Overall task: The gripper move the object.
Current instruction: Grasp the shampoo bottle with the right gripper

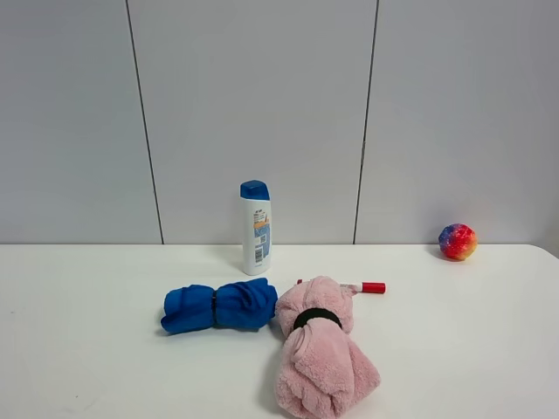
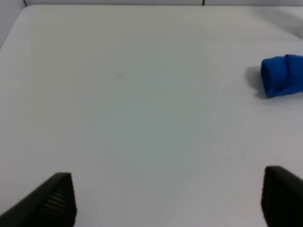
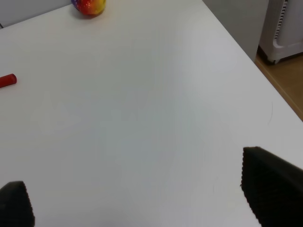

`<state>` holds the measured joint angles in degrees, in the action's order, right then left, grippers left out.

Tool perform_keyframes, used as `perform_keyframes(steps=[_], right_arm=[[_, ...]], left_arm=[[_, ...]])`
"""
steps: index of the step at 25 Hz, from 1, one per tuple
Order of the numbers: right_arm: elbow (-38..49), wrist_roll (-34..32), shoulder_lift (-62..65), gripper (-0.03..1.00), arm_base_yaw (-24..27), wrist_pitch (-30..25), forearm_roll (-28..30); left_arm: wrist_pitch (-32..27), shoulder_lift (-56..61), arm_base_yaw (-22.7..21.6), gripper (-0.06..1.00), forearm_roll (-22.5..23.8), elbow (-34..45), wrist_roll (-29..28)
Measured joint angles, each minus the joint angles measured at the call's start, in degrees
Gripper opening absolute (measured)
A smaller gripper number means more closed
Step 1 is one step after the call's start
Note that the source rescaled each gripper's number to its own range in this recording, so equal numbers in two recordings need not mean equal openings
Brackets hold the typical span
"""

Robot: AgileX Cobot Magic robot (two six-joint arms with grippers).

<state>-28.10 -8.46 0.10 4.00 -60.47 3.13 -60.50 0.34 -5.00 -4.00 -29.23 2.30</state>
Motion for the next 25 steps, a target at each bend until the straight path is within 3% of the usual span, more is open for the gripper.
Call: perform_keyframes(steps=[25], right_arm=[[0.00, 0.00, 0.00, 0.90, 0.00, 0.00, 0.00]], left_arm=[[0.00, 0.00, 0.00, 1.00, 0.00, 0.00, 0.00]])
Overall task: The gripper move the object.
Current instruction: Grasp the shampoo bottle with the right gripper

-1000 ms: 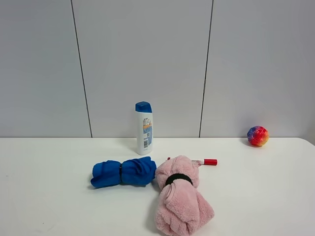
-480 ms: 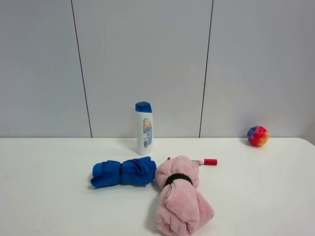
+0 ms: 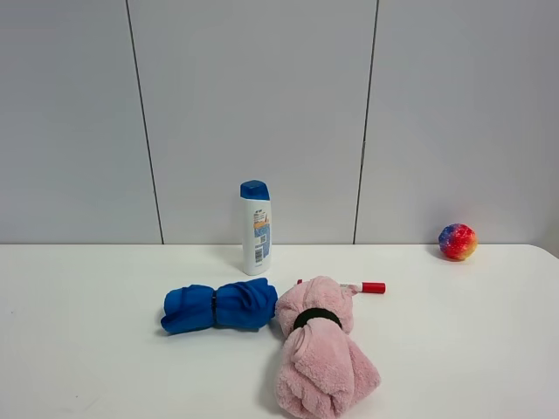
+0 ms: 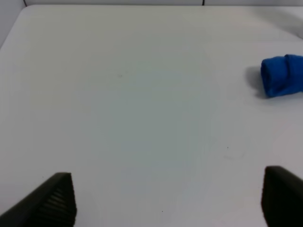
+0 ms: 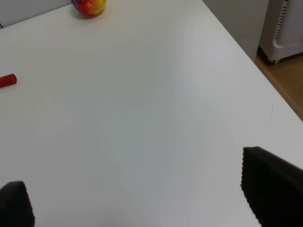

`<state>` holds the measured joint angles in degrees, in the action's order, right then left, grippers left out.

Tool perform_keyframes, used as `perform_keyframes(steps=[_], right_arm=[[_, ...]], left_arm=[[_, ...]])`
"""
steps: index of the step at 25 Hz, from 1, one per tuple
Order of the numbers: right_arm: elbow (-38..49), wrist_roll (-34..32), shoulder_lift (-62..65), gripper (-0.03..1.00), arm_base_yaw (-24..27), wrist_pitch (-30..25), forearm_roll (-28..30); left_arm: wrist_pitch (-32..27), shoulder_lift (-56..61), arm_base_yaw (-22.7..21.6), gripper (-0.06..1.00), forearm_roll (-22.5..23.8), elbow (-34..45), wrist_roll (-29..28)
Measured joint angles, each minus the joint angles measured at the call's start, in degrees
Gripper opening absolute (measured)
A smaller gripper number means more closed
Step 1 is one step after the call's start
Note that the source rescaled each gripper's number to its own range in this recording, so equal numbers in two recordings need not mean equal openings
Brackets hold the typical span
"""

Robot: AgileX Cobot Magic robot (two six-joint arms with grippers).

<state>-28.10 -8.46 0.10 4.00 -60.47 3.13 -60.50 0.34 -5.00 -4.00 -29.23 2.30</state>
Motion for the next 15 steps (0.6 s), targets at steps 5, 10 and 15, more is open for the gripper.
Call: perform_keyframes(steps=[5, 10, 15], right_arm=[[0.00, 0.00, 0.00, 0.90, 0.00, 0.00, 0.00], [0.00, 0.00, 0.00, 0.90, 0.00, 0.00, 0.00], [0.00, 0.00, 0.00, 0.90, 0.00, 0.00, 0.00]], left_arm=[[0.00, 0.00, 0.00, 1.00, 0.00, 0.00, 0.00], [0.00, 0.00, 0.00, 1.00, 0.00, 0.00, 0.00], [0.00, 0.00, 0.00, 1.00, 0.00, 0.00, 0.00]])
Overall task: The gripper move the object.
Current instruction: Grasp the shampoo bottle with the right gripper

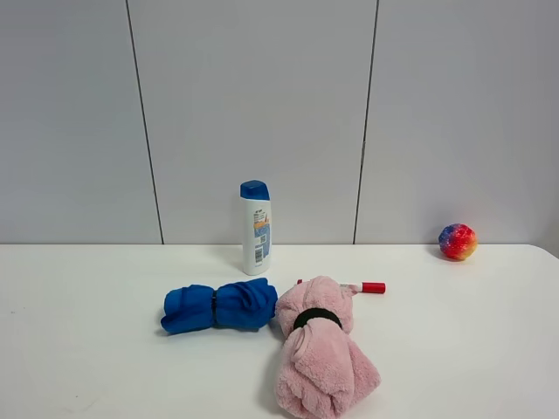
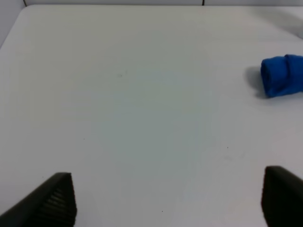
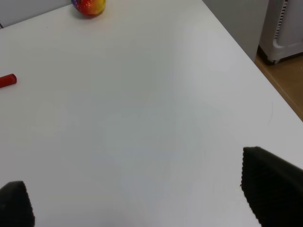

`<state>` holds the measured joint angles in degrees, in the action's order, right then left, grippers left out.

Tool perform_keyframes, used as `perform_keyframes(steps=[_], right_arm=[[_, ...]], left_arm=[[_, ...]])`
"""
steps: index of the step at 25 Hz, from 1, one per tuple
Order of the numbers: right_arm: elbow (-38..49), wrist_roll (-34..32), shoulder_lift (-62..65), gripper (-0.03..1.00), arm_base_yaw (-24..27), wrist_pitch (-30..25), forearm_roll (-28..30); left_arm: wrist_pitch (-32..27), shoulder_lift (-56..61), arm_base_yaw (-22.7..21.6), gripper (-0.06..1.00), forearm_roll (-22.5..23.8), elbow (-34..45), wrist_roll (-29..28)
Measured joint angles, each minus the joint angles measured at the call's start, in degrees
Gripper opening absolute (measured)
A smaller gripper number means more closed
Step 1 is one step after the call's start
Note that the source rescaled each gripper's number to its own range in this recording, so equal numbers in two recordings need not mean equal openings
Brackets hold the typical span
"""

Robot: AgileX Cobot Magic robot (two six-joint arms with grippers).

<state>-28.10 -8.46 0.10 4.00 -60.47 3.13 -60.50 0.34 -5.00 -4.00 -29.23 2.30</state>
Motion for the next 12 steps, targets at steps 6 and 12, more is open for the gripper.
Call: perform_keyframes(steps=[6, 12], right_arm=[[0.00, 0.00, 0.00, 0.90, 0.00, 0.00, 0.00], [0.00, 0.00, 0.00, 0.90, 0.00, 0.00, 0.00]], left_arm=[[0.00, 0.00, 0.00, 1.00, 0.00, 0.00, 0.00], [0.00, 0.00, 0.00, 1.00, 0.00, 0.00, 0.00]])
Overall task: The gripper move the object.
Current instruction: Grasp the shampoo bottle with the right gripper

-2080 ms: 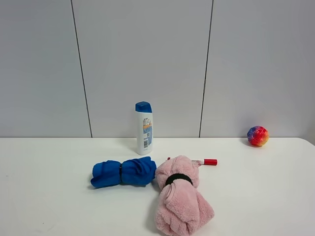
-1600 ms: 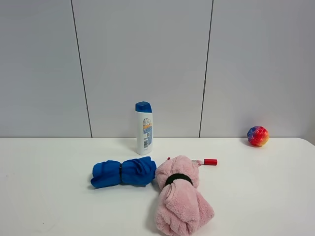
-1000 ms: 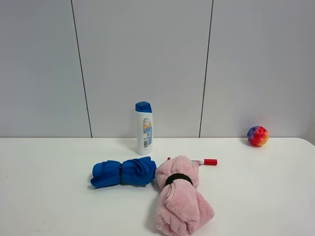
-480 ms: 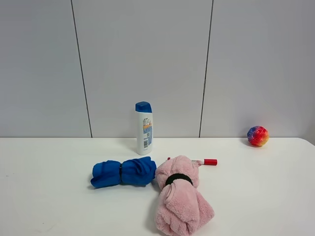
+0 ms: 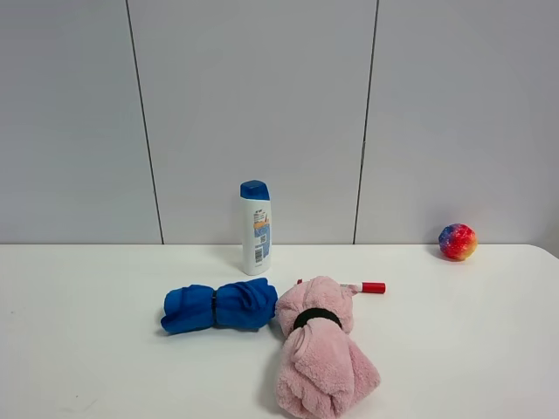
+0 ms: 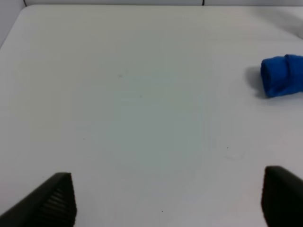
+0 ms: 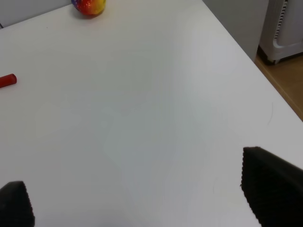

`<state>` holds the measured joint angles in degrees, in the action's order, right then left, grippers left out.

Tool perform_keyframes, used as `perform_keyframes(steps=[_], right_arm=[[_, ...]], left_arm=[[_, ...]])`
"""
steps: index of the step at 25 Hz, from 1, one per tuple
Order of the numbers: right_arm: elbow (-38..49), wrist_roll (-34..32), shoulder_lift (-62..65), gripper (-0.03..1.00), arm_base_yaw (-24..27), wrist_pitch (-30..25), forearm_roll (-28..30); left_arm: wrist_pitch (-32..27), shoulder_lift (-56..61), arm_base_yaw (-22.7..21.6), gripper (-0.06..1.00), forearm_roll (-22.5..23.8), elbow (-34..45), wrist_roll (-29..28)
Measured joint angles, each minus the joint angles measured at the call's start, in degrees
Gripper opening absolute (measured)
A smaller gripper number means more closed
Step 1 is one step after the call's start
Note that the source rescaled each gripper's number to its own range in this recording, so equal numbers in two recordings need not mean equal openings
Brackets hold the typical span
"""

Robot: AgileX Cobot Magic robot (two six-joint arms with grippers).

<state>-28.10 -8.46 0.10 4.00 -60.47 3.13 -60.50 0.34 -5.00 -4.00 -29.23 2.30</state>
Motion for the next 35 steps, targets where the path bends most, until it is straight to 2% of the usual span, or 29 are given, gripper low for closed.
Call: perform_keyframes(steps=[17, 20, 22, 24, 30, 33, 35], right_arm=[[0.00, 0.00, 0.00, 0.90, -1.19, 0.00, 0.00], [-0.20, 0.37, 0.02, 0.90, -1.19, 0.00, -1.61], [-2.27, 1.78, -0.89, 0.90, -1.19, 1.18, -4.49], [-6.18, 3.63, -4.06, 0.90, -1.23, 4.58, -9.06], [-22.70, 11.37, -22.65, 0.90, -1.23, 11.23, -23.01], [-30.10, 21.10, -31.72, 0.90, -1.23, 14.09, -34.44], [-34.05, 30.75, -37.04, 0.90, -1.23, 14.15, -43.31]], left_arm=[[0.00, 0.00, 0.00, 1.00, 0.00, 0.00, 0.00], [0.00, 0.00, 0.00, 1.00, 0.00, 0.00, 0.00], [0.00, 0.00, 0.00, 1.00, 0.00, 0.00, 0.00], [0.00, 0.00, 0.00, 1.00, 0.00, 0.00, 0.00], [0.00, 0.00, 0.00, 1.00, 0.00, 0.00, 0.00], [0.00, 0.00, 0.00, 1.00, 0.00, 0.00, 0.00], [0.00, 0.00, 0.00, 1.00, 0.00, 0.00, 0.00]])
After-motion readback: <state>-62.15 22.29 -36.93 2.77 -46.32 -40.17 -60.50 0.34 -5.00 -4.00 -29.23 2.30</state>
